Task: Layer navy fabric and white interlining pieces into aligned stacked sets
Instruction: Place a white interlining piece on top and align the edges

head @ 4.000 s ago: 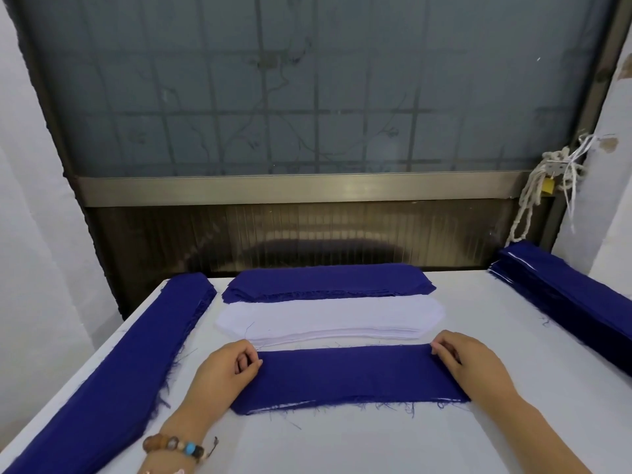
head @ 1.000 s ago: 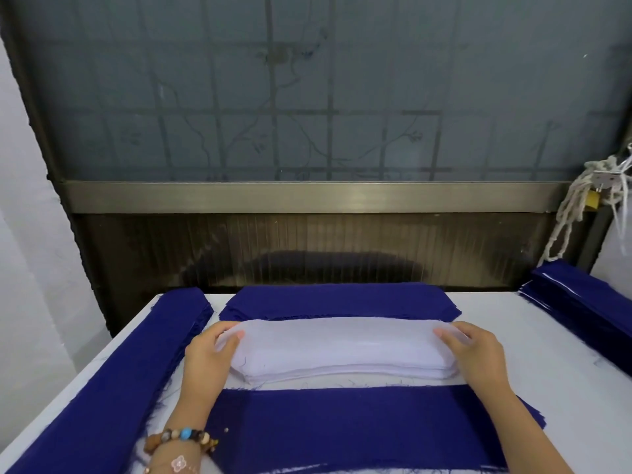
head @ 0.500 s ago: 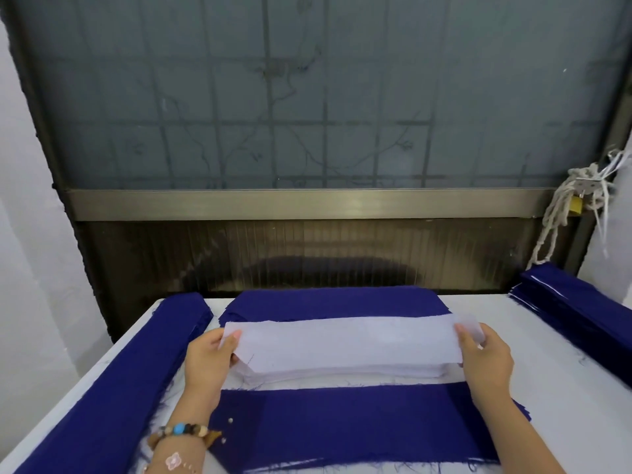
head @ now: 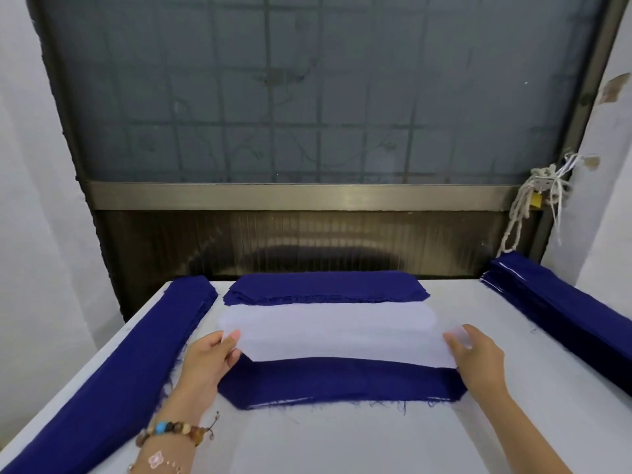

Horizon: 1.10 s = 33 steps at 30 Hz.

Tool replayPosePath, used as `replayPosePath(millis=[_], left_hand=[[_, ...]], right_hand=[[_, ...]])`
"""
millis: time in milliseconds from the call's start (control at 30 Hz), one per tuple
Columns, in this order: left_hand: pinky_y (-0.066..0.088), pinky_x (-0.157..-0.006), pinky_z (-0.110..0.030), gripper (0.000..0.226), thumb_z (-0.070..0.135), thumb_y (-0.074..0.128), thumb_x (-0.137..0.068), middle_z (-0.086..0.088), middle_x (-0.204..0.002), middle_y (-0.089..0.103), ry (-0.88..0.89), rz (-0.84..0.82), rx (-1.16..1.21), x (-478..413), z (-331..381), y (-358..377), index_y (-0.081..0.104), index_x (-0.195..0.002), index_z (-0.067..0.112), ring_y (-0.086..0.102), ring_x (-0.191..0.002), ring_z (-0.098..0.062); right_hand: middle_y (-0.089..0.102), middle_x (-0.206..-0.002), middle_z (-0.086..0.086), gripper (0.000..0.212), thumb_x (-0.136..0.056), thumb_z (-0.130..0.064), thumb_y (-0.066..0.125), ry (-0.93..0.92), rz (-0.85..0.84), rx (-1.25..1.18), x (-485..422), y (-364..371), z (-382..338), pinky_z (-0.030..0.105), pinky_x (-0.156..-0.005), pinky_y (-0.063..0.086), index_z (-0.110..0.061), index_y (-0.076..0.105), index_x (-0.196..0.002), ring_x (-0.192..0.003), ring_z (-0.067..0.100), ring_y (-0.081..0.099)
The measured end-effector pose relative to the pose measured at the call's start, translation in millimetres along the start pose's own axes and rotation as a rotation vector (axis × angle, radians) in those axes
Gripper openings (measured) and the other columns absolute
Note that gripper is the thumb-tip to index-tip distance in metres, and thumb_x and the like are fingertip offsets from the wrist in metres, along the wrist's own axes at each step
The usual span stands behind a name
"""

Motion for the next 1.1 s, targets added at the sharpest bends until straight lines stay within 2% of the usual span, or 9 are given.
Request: replayPosePath(millis=[67, 133, 233, 300, 400, 467, 700, 867, 1100], left_hand=[[0.052, -0.075, -0.024, 0.017, 0.012, 0.065, -0.091, -0.003, -0.074, 0.049, 0.012, -0.015, -0.057, 2, -8, -7, 0.053, -0.079, 0.011, 0.053, -0.064, -0.012], [0.054, -0.065, -0.02, 0.025, 0.007, 0.063, -0.091, -0.004, -0.064, 0.051, 0.03, -0.053, -0.138, 4, -17, -12, 0.05, -0.07, 0.008, 0.057, -0.054, -0.011], [0.052, -0.05, -0.023, 0.025, 0.005, 0.057, -0.094, -0.007, -0.059, 0.057, 0.133, -0.024, -0.35, 7, -21, -13, 0.054, -0.069, 0.002, 0.06, -0.046, -0.018], [0.047, -0.045, -0.025, 0.022, 0.015, 0.057, -0.093, -0.001, -0.058, 0.06, 0.246, 0.042, -0.526, 11, -21, -10, 0.059, -0.072, 0.007, 0.06, -0.042, -0.02], [0.041, -0.045, -0.023, 0.02, 0.034, 0.067, -0.085, 0.004, -0.062, 0.059, 0.387, 0.104, -0.765, 18, -21, -6, 0.057, -0.073, 0.021, 0.054, -0.05, -0.014], [0.041, -0.055, -0.022, 0.02, 0.034, 0.072, -0.081, 0.006, -0.069, 0.06, 0.458, 0.116, -0.87, 19, -24, -6, 0.056, -0.075, 0.023, 0.056, -0.064, -0.016], [0.043, -0.049, -0.023, 0.018, 0.021, 0.073, -0.083, 0.007, -0.067, 0.06, 0.428, 0.124, -0.792, 19, -23, -7, 0.058, -0.074, 0.025, 0.052, -0.058, -0.013], [0.043, -0.057, -0.024, 0.016, 0.018, 0.072, -0.085, 0.008, -0.077, 0.062, 0.46, 0.126, -0.785, 23, -20, -4, 0.059, -0.081, 0.025, 0.056, -0.067, -0.014], [0.038, -0.056, -0.023, 0.013, 0.021, 0.068, -0.087, 0.005, -0.074, 0.055, 0.472, 0.138, -0.93, 27, -19, -3, 0.058, -0.095, 0.025, 0.05, -0.062, -0.012]], right_hand=[[0.064, -0.101, 0.016, 0.026, -0.092, -0.019, 0.062, -0.002, -0.033, -0.001, 5, -3, 5, 0.036, -0.08, 0.037, -0.001, 0.062, -0.11, -0.103, 0.039, 0.056], [0.062, -0.085, 0.012, 0.009, -0.09, -0.014, 0.061, 0.01, -0.069, -0.042, 10, -4, 11, 0.038, -0.072, 0.042, -0.005, 0.061, -0.092, -0.088, 0.037, 0.057], [0.058, -0.073, 0.018, 0.014, -0.087, -0.011, 0.061, -0.001, -0.065, -0.007, 14, -4, 15, 0.034, -0.06, 0.041, -0.002, 0.054, -0.08, -0.065, 0.029, 0.047], [0.058, -0.069, 0.016, 0.016, -0.088, -0.016, 0.06, -0.047, -0.08, 0.056, 16, -3, 14, 0.031, -0.055, 0.038, -0.005, 0.053, -0.078, -0.06, 0.025, 0.045], [0.06, -0.067, 0.006, 0.016, -0.089, -0.025, 0.063, -0.074, -0.105, 0.093, 18, -4, 9, 0.03, -0.054, 0.04, -0.014, 0.058, -0.08, -0.064, 0.024, 0.054], [0.062, -0.072, 0.008, 0.016, -0.088, -0.026, 0.065, -0.062, -0.101, 0.131, 18, -4, 8, 0.032, -0.055, 0.039, -0.011, 0.059, -0.085, -0.07, 0.027, 0.054], [0.06, -0.075, 0.005, 0.015, -0.087, -0.024, 0.065, -0.065, -0.104, 0.223, 19, -3, 7, 0.032, -0.061, 0.037, -0.011, 0.059, -0.086, -0.075, 0.027, 0.053], [0.061, -0.075, 0.008, 0.019, -0.087, -0.024, 0.065, -0.055, -0.092, 0.217, 18, -5, 9, 0.032, -0.06, 0.036, -0.005, 0.06, -0.089, -0.075, 0.029, 0.052], [0.059, -0.073, 0.005, 0.016, -0.087, -0.023, 0.063, -0.026, -0.09, 0.211, 17, -2, 12, 0.031, -0.057, 0.034, -0.008, 0.059, -0.085, -0.073, 0.027, 0.051]])
Point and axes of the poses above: each hand's wrist, its own x-axis away from the middle knuckle, its own y-axis out of the palm, z = x × y, the point moved 1 cm from there along -x, towards the middle knuckle
